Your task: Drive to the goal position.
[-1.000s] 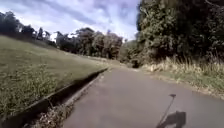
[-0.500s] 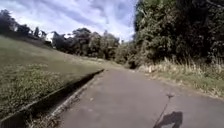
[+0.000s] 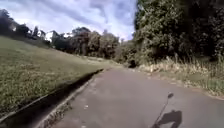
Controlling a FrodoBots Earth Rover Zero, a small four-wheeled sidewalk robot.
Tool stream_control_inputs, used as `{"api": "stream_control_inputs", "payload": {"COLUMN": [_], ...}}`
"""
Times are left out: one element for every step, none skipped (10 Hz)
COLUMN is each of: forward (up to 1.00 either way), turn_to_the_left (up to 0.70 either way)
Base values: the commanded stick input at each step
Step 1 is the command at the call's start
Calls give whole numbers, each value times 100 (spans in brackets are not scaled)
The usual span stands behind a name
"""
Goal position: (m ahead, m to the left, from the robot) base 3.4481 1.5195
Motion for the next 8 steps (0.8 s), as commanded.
{"api": "stream_control_inputs", "payload": {"forward": [70, 70, 70, 70, 70, 70, 70, 70], "turn_to_the_left": [6, 8, 9, 11, 13, 15, 17, 17]}}
